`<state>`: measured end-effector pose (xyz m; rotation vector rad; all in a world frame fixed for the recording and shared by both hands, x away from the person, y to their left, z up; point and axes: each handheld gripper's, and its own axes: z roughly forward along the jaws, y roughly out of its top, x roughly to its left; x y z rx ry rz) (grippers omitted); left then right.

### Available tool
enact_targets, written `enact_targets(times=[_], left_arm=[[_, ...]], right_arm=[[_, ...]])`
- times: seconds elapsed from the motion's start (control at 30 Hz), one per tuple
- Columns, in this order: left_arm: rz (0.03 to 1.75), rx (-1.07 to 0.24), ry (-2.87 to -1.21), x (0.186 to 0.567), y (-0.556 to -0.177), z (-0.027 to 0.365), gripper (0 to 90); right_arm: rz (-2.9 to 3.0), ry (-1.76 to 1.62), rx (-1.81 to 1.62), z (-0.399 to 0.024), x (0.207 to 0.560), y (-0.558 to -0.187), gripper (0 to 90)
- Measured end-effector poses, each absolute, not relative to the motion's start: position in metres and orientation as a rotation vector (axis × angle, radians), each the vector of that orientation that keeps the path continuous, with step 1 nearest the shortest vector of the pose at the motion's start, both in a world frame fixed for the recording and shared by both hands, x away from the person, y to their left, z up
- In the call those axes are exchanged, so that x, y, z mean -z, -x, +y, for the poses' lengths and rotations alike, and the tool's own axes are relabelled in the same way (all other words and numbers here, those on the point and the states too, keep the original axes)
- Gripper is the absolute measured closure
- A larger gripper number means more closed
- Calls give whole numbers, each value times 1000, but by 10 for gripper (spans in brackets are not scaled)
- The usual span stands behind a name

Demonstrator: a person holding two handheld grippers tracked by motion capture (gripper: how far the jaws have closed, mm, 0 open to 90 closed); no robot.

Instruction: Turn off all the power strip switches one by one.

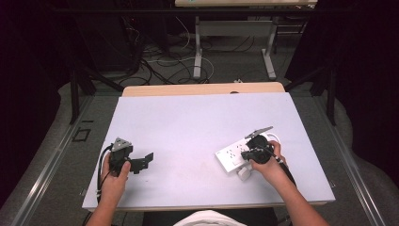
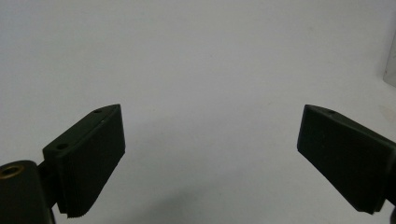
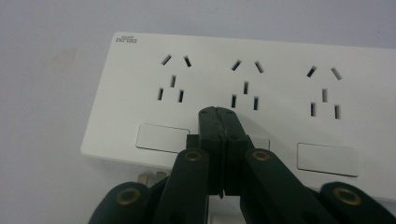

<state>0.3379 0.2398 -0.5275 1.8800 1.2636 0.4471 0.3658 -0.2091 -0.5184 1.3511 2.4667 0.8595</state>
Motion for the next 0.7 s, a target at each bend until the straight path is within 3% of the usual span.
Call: enact_targets(times=[0.7], left_arm=[[1264,-447,-1880,527,-338,240,77]], right_arm=[[2495,-1294,-882,-196,510,-360,900]])
